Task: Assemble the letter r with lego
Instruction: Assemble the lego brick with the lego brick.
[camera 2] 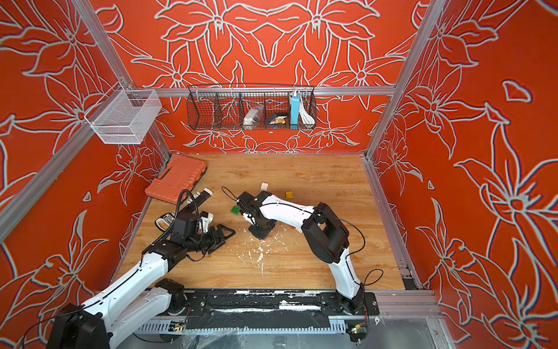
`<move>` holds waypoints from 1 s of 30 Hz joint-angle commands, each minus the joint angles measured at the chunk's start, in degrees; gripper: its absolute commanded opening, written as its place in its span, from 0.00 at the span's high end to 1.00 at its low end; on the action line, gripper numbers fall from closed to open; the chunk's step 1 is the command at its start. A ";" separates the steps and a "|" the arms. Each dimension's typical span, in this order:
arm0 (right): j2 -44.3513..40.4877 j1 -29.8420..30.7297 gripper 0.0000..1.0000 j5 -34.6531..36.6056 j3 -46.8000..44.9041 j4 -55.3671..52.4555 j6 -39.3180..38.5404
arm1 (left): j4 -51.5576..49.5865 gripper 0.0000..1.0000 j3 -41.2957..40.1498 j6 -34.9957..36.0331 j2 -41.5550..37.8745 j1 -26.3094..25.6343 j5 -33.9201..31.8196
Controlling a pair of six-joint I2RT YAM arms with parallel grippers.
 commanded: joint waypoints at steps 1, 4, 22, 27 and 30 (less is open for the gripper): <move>1.67 0.41 1.00 1.43 1.24 -1.42 -0.99 | -0.66 0.19 -0.57 -0.18 -1.40 0.42 -0.28; 2.37 0.38 1.00 2.25 1.20 -1.42 -1.53 | -0.79 0.19 -0.40 0.02 -1.54 0.51 -0.38; 6.24 0.45 1.00 -0.38 -0.95 -1.25 -6.47 | -2.93 0.20 0.09 0.55 -3.47 0.59 0.23; 7.32 0.41 1.00 -0.22 -0.87 -0.74 -8.00 | -4.81 0.20 1.69 1.25 -3.83 0.59 -0.01; 8.08 0.47 1.00 -0.08 -0.54 -0.94 -8.88 | -5.19 0.20 1.98 1.10 -3.62 0.59 0.13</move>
